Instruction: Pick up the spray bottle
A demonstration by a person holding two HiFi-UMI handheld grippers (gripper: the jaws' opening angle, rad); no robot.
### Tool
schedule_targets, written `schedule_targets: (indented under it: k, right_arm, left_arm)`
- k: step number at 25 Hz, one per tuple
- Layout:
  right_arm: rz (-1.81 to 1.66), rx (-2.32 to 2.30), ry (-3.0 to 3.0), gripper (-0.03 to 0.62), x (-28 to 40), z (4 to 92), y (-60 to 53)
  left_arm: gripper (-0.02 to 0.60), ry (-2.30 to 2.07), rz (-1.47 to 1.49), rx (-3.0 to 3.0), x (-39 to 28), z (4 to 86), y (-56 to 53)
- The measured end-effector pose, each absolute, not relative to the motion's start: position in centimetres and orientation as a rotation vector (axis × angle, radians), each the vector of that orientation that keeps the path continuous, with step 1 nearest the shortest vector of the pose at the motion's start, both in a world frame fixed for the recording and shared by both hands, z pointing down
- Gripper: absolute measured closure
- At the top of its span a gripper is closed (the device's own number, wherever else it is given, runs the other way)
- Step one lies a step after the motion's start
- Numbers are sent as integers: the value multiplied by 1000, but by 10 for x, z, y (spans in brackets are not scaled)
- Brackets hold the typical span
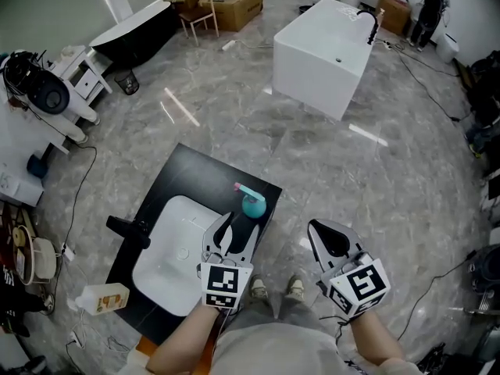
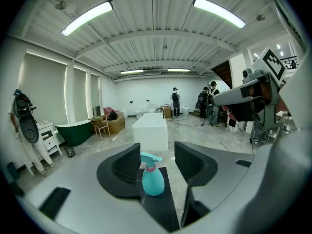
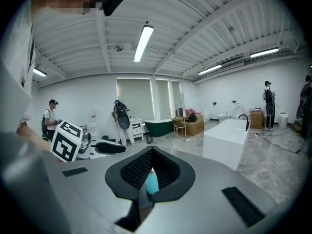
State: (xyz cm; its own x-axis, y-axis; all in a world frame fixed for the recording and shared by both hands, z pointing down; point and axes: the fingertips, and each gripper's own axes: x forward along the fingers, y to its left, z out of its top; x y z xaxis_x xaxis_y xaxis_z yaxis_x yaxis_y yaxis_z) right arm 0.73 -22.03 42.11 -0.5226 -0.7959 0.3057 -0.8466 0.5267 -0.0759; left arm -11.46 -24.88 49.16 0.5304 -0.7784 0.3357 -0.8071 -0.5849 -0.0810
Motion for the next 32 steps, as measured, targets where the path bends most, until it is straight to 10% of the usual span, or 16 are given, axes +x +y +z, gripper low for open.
schedule_targets:
  k: [32]
  right_arm:
    - [545, 1295, -2347, 566, 52, 560, -274]
  left_arm:
    - [347, -1413, 653, 2324, -85, 645, -348]
